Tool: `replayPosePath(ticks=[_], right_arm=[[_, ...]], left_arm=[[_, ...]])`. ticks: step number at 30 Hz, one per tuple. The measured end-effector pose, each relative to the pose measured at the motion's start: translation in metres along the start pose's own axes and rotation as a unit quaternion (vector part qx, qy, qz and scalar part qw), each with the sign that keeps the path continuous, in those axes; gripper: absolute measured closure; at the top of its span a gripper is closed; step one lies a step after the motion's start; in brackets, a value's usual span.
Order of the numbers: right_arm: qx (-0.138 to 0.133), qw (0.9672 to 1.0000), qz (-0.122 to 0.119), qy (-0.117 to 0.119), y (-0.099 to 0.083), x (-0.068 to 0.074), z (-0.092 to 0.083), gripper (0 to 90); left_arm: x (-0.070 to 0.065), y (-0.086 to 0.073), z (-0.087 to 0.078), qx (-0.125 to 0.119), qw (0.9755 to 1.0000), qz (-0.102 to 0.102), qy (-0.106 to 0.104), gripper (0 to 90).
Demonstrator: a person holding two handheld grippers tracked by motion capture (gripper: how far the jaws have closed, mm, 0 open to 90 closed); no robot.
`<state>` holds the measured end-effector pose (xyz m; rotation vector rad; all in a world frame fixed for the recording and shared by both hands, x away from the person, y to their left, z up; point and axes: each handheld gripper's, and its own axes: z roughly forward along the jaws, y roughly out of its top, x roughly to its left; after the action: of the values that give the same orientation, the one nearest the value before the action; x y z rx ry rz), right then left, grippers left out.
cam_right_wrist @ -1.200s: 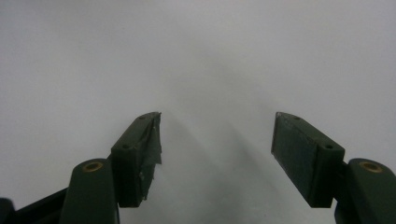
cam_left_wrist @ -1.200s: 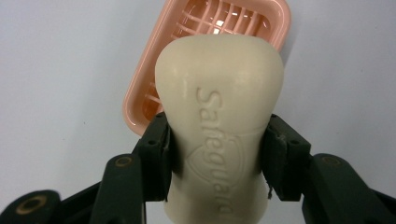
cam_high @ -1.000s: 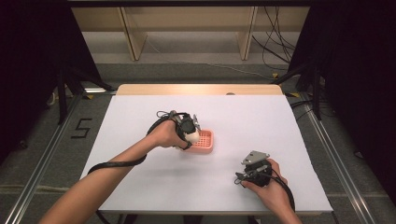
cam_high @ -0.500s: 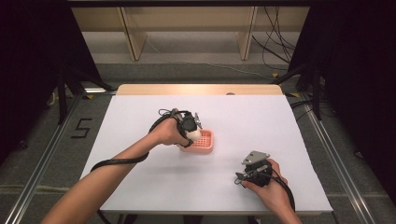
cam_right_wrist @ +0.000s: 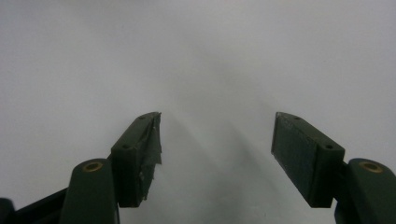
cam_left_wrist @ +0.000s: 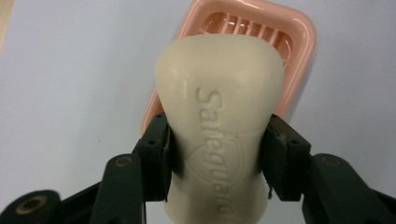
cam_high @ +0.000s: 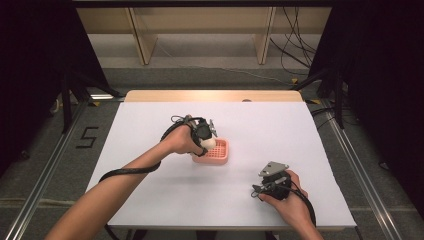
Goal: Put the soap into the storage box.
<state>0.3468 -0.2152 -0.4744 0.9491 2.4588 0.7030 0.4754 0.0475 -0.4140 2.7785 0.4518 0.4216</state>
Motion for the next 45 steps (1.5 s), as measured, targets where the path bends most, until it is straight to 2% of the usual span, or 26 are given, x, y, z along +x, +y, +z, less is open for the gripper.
replayPosePath(ticks=[1,10,11,12,13,15,17,18,20,23,25,33,35,36,37,38,43,44,45], right_arm=[[0.000,1.0000,0.001,-0.001,0.000,0.000,0.000,33.8],[-0.001,1.0000,0.000,0.000,0.000,0.000,0.000,33.8],[-0.001,1.0000,0.000,-0.001,0.000,0.000,0.000,33.8],[0.000,1.0000,-0.001,0.001,0.000,0.000,0.000,33.8],[0.001,1.0000,-0.001,0.002,0.000,0.000,0.000,33.8],[0.001,1.0000,0.000,0.001,0.000,0.000,0.000,33.8],[0.001,1.0000,0.000,0.001,0.000,0.000,0.000,33.8],[0.001,1.0000,-0.001,0.002,0.000,0.000,0.000,33.8],[0.002,1.0000,-0.001,0.002,0.000,0.000,0.000,33.7],[0.001,1.0000,0.000,0.002,0.000,0.000,0.000,33.8],[0.001,1.0000,0.000,0.002,0.000,0.000,0.000,33.8],[0.001,1.0000,0.000,0.002,0.000,0.000,0.000,33.8],[0.001,1.0000,0.000,0.002,0.000,0.000,0.000,33.8],[0.001,1.0000,0.000,0.002,0.000,0.000,0.000,33.8],[0.001,1.0000,0.000,0.002,0.000,0.000,0.000,33.8],[0.001,1.0000,-0.001,0.002,0.000,0.000,0.000,33.7],[0.001,1.0000,0.000,0.002,0.000,0.000,0.000,33.8],[0.001,1.0000,0.000,0.003,0.000,0.000,0.000,33.8],[0.001,1.0000,0.000,0.003,0.000,0.000,0.000,33.8]], left_arm=[[0.002,0.001,0.000,-0.004,0.9999,0.012,0.002,49.6],[0.003,0.003,0.003,-0.007,0.9999,0.010,0.003,49.6],[0.001,0.003,0.002,-0.003,1.0000,-0.002,0.001,49.6],[0.001,0.003,0.003,-0.005,1.0000,-0.003,0.002,49.6],[0.003,0.004,0.004,-0.009,0.9999,0.010,0.003,49.6],[0.003,0.004,0.005,-0.009,0.9999,0.010,0.002,49.6],[0.002,0.005,0.006,-0.009,0.9999,0.007,0.000,49.6],[0.001,0.004,0.005,-0.005,1.0000,-0.005,-0.002,49.6],[0.003,0.005,0.007,-0.009,0.9999,0.009,0.001,49.6],[0.004,0.006,0.008,-0.010,0.9999,0.007,0.001,49.6],[0.003,0.005,0.008,-0.009,0.9999,-0.007,0.000,49.6],[0.006,0.006,0.012,-0.008,1.0000,-0.003,0.002,49.6],[0.005,0.006,0.014,-0.009,0.9999,-0.009,-0.001,49.6],[0.005,0.007,0.014,-0.008,1.0000,-0.004,-0.001,49.6],[0.007,0.008,0.015,-0.014,0.9999,0.008,0.002,49.5],[0.007,0.008,0.016,-0.014,0.9999,0.009,0.003,49.5],[0.007,0.009,0.019,-0.015,0.9999,0.008,0.003,49.5],[0.006,0.009,0.019,-0.009,0.9999,-0.005,0.000,49.6],[0.006,0.009,0.020,-0.012,0.9999,0.000,-0.001,49.5]])
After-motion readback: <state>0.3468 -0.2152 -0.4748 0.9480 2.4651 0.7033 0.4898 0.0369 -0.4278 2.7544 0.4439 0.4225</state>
